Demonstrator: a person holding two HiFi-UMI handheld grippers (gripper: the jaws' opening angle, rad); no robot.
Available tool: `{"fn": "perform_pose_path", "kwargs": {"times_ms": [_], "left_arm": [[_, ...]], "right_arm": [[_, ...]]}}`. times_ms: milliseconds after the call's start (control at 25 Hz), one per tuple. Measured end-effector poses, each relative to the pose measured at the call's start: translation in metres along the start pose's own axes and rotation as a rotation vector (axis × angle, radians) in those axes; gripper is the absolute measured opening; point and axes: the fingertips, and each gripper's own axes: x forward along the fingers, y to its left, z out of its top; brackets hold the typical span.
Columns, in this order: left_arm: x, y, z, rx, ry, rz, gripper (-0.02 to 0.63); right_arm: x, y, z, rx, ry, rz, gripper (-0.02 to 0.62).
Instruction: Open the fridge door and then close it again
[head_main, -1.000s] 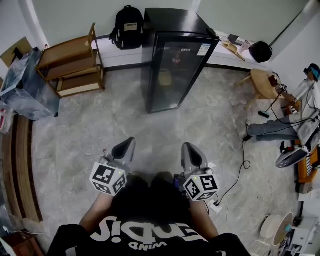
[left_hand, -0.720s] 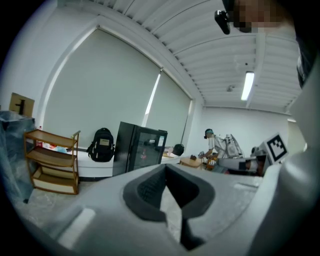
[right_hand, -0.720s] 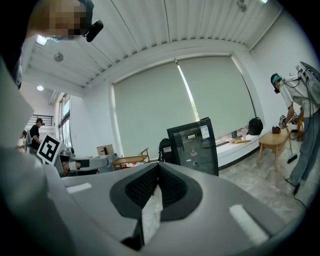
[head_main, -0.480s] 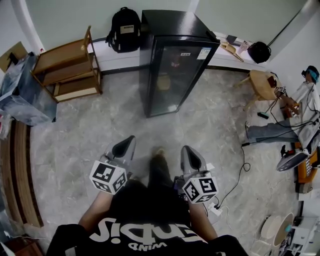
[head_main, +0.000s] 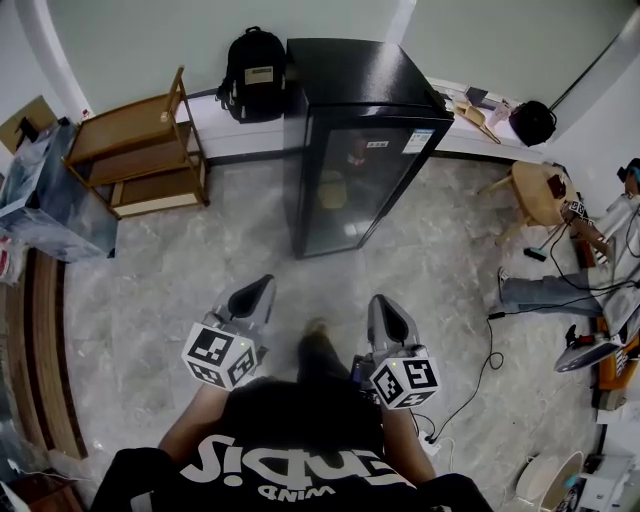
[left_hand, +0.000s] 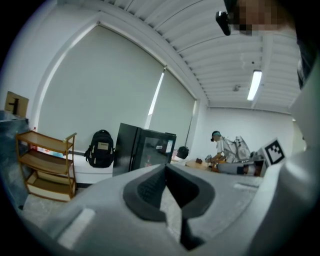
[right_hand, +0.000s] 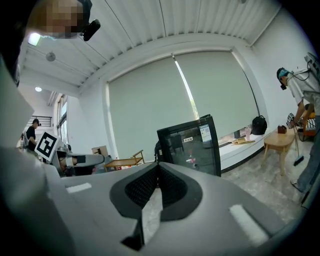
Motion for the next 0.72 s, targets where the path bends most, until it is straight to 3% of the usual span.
{"fn": "perform_pose_path", "kwargs": {"times_ms": [440, 720], "left_arm": [[0.117, 0.035, 0.043, -0.016, -0.016, 0.069, 0.000], [0.164, 0.049, 0.054, -0.029, -0.037, 0.133, 0.000]], "right_arm": [[0.096, -0.078, 0.058, -0.014, 0.011, 0.072, -0.003], [0.136, -0.117, 0.075, -0.008, 0.032, 0.136, -0.003]]}}
